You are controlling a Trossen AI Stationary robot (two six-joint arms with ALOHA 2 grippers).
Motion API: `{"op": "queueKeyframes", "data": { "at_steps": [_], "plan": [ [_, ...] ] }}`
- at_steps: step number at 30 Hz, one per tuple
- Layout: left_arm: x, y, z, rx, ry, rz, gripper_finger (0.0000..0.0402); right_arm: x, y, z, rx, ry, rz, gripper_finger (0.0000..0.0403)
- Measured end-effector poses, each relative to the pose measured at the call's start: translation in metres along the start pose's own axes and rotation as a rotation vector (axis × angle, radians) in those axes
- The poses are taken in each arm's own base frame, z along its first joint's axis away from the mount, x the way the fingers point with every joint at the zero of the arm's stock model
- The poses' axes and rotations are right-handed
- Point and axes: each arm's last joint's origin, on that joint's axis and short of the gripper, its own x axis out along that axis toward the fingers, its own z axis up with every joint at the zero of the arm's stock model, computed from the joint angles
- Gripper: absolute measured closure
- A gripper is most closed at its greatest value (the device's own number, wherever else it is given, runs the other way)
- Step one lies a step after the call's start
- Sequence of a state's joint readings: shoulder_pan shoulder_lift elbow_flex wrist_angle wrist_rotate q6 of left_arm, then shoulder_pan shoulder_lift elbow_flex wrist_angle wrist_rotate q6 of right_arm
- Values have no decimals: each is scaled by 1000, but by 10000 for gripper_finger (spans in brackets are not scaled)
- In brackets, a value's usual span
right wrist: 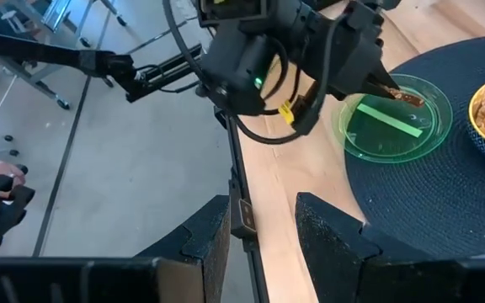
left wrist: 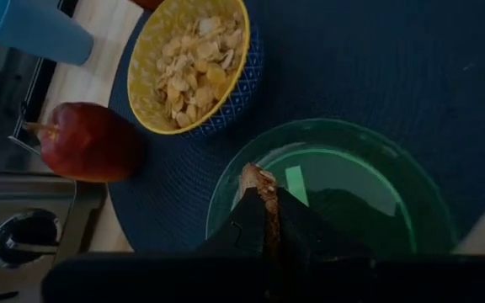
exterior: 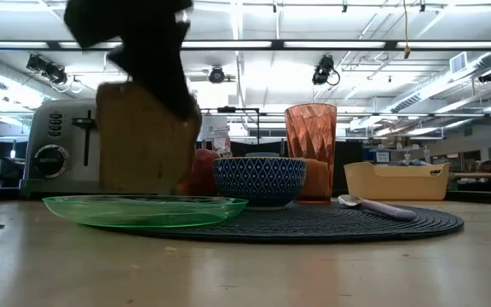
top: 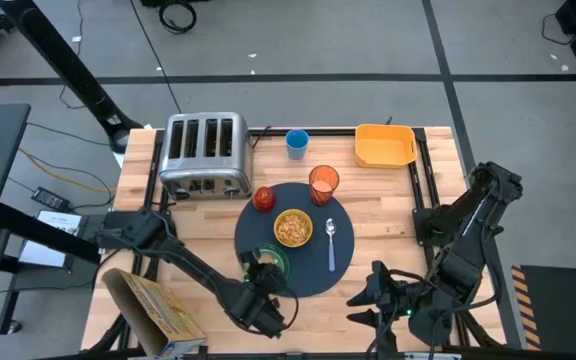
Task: Arrange a breakfast setting
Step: Put the toasted bread from the toaster on top of the transparent green plate on the placemat, then return to Home Position
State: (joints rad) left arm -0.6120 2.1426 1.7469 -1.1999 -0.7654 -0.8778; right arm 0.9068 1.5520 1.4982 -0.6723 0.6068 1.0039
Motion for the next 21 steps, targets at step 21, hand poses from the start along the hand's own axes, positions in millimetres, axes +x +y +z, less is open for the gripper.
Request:
{"op": "queueKeyframes", "data": {
  "at_steps": [21],
  "plan": [
    [17, -10, -5, -17, 71, -21, 288, 10, -8, 5, 127, 251, 87, 242]
  ]
}}
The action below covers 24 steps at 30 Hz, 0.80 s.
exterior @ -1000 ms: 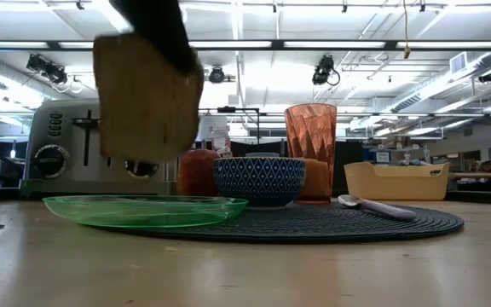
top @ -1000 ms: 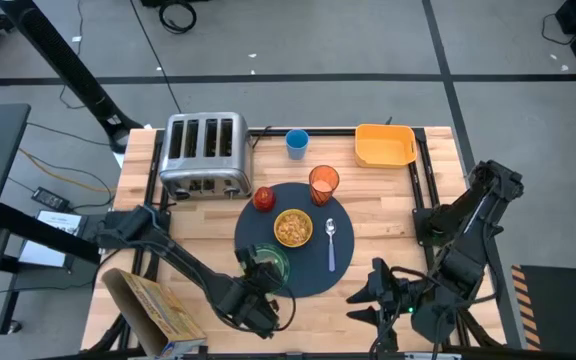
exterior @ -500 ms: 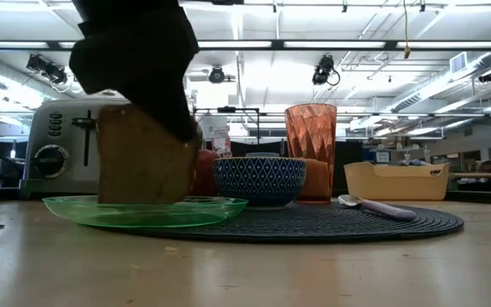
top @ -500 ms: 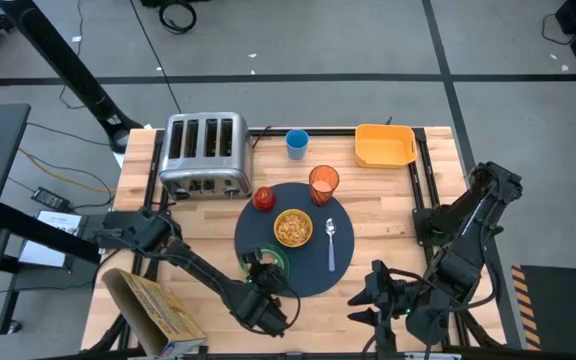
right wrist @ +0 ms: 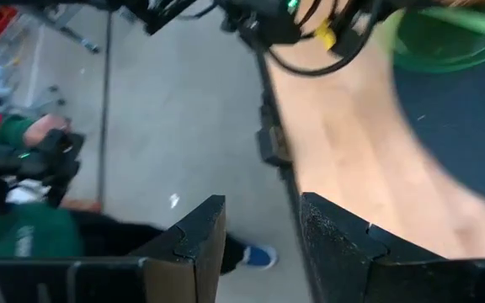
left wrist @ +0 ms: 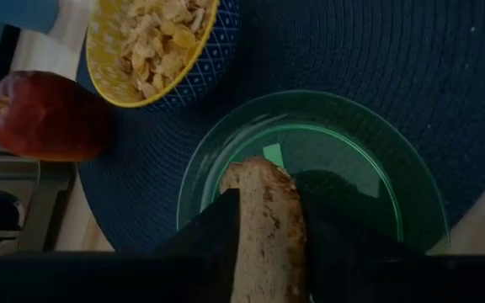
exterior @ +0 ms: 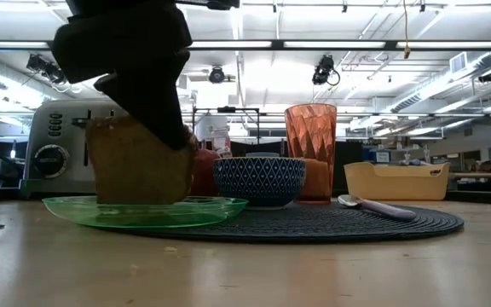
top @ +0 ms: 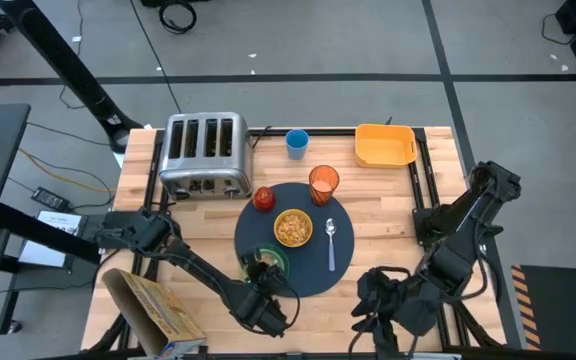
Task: Arrange a breakfast setting
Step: Return to Home Position
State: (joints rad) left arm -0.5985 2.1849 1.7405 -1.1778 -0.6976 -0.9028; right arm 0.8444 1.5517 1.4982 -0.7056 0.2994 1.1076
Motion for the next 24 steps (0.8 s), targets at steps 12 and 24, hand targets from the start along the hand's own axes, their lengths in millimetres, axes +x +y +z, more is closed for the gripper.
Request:
{"op": "queueKeyframes", "data": {
  "at_steps": [12, 24],
  "plan": [
    [1, -3, 2, 28, 4, -47, 244, -60, -3, 47, -72, -143, 276, 238],
    [-3, 0, 14, 0, -18, -90, 244, -102, -16, 71, -273, -397, 246, 238]
  ]
}}
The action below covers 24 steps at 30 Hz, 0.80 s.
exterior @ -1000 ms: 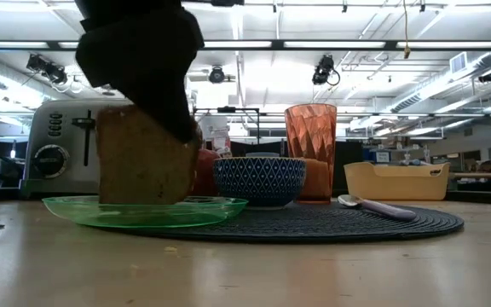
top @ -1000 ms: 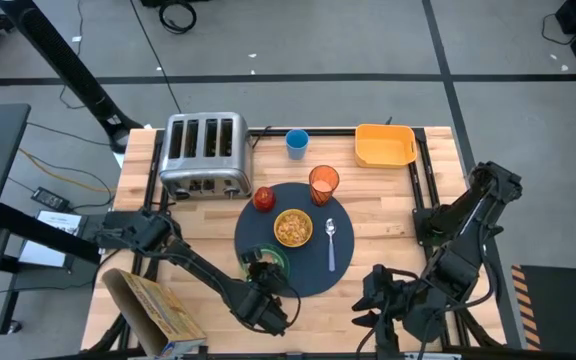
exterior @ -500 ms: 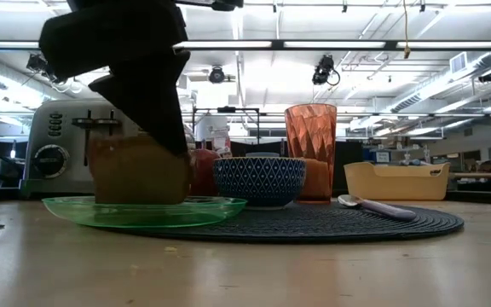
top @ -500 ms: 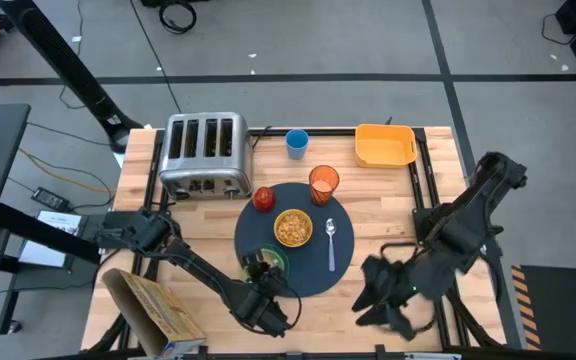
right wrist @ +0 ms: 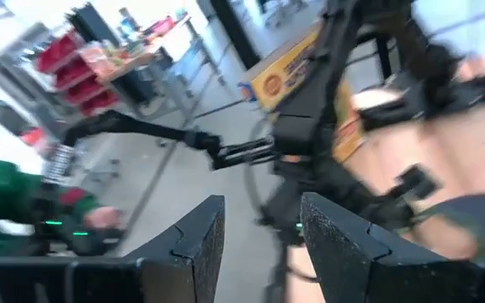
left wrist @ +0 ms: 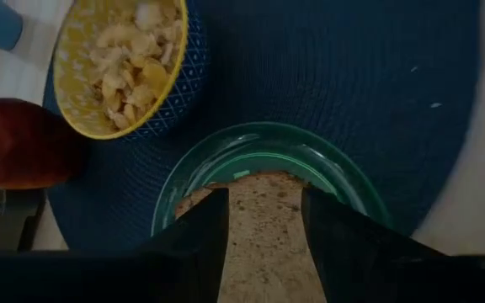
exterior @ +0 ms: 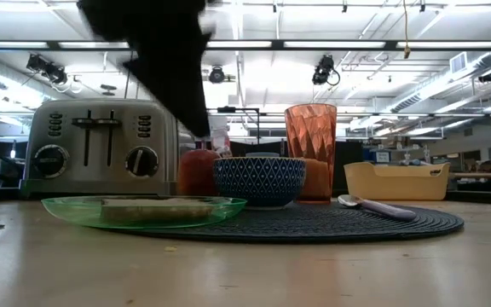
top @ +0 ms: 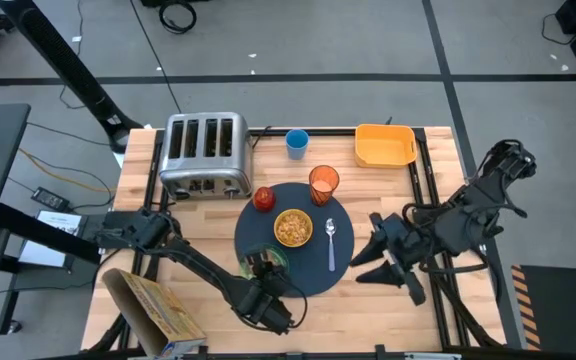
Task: Arrange a breakfast setting
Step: Return to Home Position
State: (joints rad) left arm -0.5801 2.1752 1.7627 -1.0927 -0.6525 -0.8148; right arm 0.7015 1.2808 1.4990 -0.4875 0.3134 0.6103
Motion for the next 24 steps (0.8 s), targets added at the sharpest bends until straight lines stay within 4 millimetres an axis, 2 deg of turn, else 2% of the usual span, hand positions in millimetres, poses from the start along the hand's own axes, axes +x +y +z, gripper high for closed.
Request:
{"op": "queueKeyframes", "data": {
  "at_steps": [2, 7, 10, 13, 18, 22, 24],
  "plan": [
    [-13, 6, 5, -18, -21, -24, 244, 3, -2, 0, -56, -16, -38, 238],
    [-69, 41, 18, -98, -136, -96, 255, 20, -5, -3, -193, 3, -55, 251],
    [-103, 67, 23, -165, -213, -156, 265, 30, -9, -1, -279, -3, -36, 277],
    [-129, 92, 30, -236, -286, -218, 282, 37, -16, 5, -348, -12, -29, 315],
    [-150, 122, 56, -300, -464, -311, 335, 41, -34, 16, -442, -8, -28, 390],
    [-154, 139, 66, -291, -525, -306, 387, 43, -56, 21, -441, -11, -56, 390],
    [-156, 147, 65, -298, -530, -306, 394, 39, -64, 18, -428, -27, -68, 393]
  ]
}}
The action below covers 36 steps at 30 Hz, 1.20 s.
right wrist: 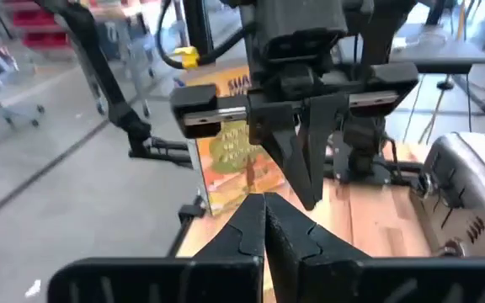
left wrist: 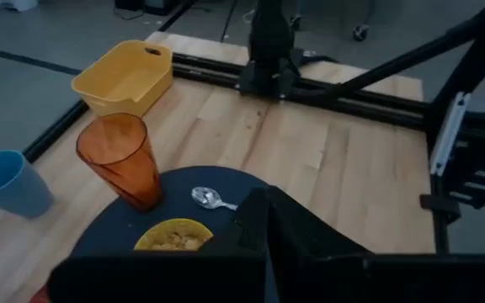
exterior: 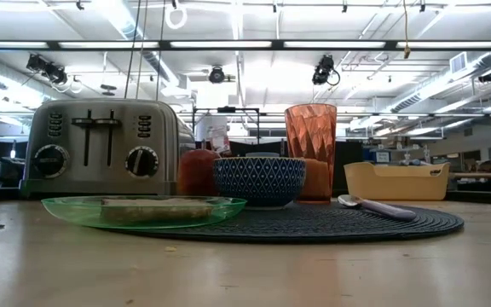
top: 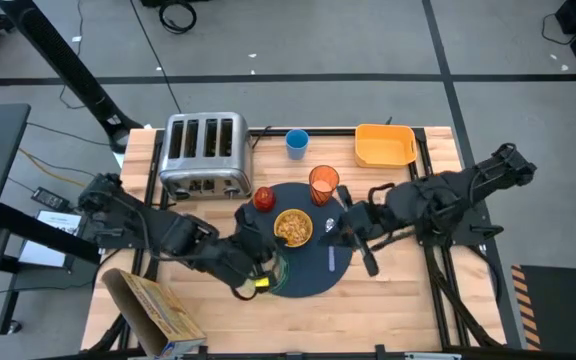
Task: Arrange a breakfast setting
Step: Return to Home Position
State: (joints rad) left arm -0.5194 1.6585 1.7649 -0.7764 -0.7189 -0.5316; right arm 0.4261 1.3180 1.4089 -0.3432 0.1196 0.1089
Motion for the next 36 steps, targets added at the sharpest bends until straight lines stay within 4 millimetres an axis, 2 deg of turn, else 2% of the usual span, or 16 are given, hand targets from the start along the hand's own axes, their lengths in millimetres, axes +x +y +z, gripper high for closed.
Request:
{"op": "queueKeyframes", "data": {
  "at_steps": [3, 6, 10, 12, 15, 20, 23, 27, 31, 36],
  "plan": [
    [-5, 6, -8, -15, -35, -35, 393, -12, -3, -7, 12, -65, 3, 398],
    [-6, 15, -24, -37, -85, -120, 395, -27, -4, -19, 48, -151, -18, 395],
    [-10, 42, -42, -63, -192, -233, 397, -51, -9, -44, 136, -269, -33, 397],
    [-15, 59, -50, -80, -228, -235, 397, -60, -12, -60, 238, -263, -58, 397],
    [-26, 81, -59, -90, -238, -213, 394, -68, -20, -89, 221, -188, -125, 389],
    [-42, 109, -74, -64, -209, -169, 388, -71, -25, -129, 218, -128, -134, 373],
    [-45, 115, -74, -79, -224, -164, 387, -66, -36, -149, 205, -140, -269, 370],
    [-43, 119, -71, 23, -254, -138, 387, -62, -62, -174, 251, -166, -453, 370],
    [-34, 131, -68, 105, -324, -156, 386, -63, -87, -188, 205, -181, -425, 369],
    [-23, 165, -95, 47, -315, -187, 386, -72, -106, -186, 108, -222, -447, 369]
  ]
}}
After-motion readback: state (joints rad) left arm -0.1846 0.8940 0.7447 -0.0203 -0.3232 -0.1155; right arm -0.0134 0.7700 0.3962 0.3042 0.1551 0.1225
